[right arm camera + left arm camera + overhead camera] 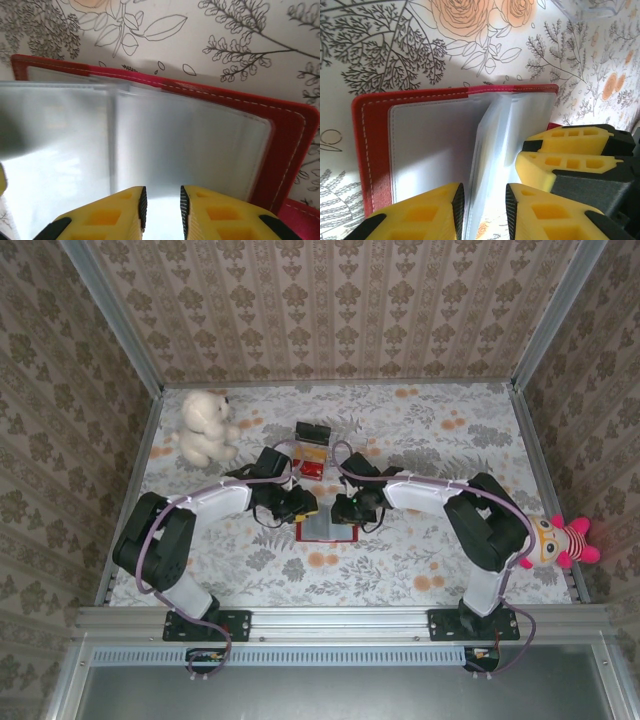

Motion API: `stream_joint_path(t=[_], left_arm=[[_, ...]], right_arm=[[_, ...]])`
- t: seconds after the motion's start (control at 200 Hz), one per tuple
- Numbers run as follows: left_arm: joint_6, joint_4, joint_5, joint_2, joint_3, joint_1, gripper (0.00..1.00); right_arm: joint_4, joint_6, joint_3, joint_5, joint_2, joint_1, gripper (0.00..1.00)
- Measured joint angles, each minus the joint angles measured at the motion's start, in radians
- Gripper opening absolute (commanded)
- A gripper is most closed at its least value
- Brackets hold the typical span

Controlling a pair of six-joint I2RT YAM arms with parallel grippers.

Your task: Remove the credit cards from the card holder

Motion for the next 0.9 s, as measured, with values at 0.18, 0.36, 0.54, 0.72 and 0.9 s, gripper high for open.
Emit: stream_joint_path(t=[0.18, 0.36, 0.54, 0.72, 0.9], left_arm=[[0.0, 0.017, 0.019, 0.0, -0.004, 0.0, 0.31], [0.009, 0.005, 0.015, 0.0, -0.004, 0.0, 0.35], [0.019, -0.036, -0.013, 0.001, -0.004, 0.001, 0.42], [0.02, -0.039, -0.021, 0.012, -0.004, 0.001, 0.48], [0.019, -0.04, -0.024, 0.034, -0.004, 0.001, 0.53]], right_arm=[[0.016, 0.003, -0.014, -0.006, -0.056, -0.009, 0.31], [0.029, 0.003, -0.02, -0.019, -0.071, -0.009, 0.32], [0.032, 0.003, -0.021, -0.032, -0.066, -0.011, 0.32], [0.033, 0.003, -0.021, -0.036, -0.039, -0.011, 0.32], [0.032, 0.003, -0.021, -0.037, -0.002, -0.011, 0.32]])
